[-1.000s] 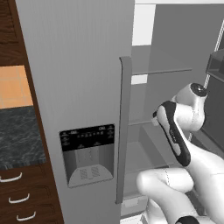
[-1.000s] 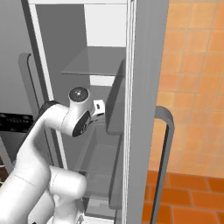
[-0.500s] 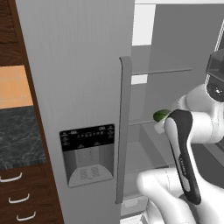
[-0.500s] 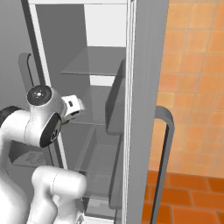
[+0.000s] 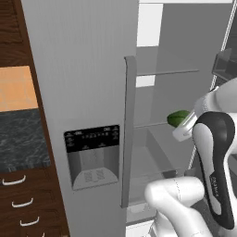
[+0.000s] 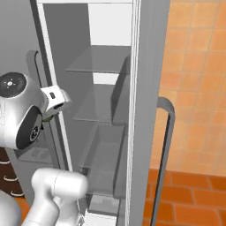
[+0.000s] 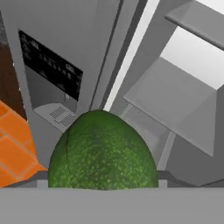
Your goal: Place one avocado and one steak in each tupperware on the nearby counter, to pack two identical lunches.
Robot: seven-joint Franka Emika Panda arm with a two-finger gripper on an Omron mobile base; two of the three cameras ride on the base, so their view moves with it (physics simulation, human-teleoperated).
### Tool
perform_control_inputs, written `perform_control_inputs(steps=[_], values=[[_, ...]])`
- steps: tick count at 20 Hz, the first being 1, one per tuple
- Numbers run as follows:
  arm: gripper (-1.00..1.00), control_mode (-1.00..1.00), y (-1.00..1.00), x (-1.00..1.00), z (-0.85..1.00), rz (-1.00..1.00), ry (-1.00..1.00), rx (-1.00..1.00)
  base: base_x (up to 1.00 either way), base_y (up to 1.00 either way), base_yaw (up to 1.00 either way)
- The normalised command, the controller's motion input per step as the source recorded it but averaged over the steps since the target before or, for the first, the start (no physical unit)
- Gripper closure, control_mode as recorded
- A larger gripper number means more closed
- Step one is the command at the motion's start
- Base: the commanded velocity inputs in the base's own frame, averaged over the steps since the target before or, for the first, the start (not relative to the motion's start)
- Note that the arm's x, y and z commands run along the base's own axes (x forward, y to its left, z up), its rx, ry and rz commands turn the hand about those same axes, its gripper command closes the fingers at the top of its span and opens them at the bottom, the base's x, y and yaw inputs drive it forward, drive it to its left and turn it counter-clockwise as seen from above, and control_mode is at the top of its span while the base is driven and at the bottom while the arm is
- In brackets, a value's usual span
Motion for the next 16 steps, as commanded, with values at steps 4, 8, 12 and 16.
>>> perform_control_inputs(steps=[4, 8, 12, 16], values=[[1.00, 1.00, 0.00, 0.00, 0.00, 0.00, 0.00, 0.00, -0.57, 0.87, 0.00], [1.00, 1.00, 0.00, 0.00, 0.00, 0.00, 0.00, 0.00, -0.29, 1.00, 0.00], [1.00, 1.00, 0.00, 0.00, 0.00, 0.00, 0.00, 0.00, -0.01, 1.00, -0.04], [1.00, 1.00, 0.00, 0.00, 0.00, 0.00, 0.00, 0.00, 0.00, 1.00, -0.06]])
